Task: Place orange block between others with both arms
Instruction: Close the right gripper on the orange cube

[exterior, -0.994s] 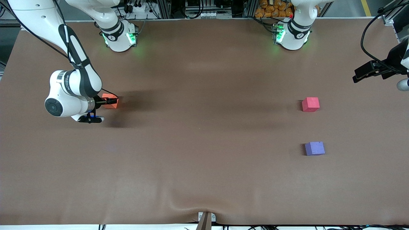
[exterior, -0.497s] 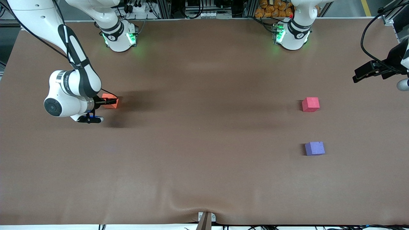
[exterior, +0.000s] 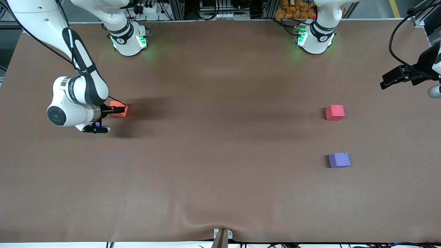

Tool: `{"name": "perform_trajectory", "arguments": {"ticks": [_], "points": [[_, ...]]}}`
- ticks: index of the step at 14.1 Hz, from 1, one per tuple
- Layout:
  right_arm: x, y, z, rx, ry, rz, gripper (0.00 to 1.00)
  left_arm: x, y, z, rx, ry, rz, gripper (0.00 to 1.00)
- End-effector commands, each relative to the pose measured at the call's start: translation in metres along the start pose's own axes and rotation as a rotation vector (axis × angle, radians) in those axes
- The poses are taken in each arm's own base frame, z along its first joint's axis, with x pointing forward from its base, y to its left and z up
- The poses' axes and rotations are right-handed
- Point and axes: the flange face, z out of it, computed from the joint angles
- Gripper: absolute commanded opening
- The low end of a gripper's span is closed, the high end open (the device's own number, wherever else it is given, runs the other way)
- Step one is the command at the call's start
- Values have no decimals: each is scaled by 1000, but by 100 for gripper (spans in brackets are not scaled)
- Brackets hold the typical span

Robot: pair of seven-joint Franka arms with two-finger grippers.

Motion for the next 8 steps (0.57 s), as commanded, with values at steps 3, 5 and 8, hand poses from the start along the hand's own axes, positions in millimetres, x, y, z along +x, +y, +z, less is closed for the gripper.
{"name": "perform_trajectory", "arguments": {"ticks": [3, 5, 8], "points": [[-1, 5, 13, -8, -6, -12, 70, -6, -4, -3, 21, -2, 16, 100], [-2, 6, 14, -5, -18, -8, 29, -6, -4, -3, 21, -2, 16, 100], [-6, 11, 13, 3, -39, 1, 5, -5, -4, -3, 20, -4, 16, 100]]}}
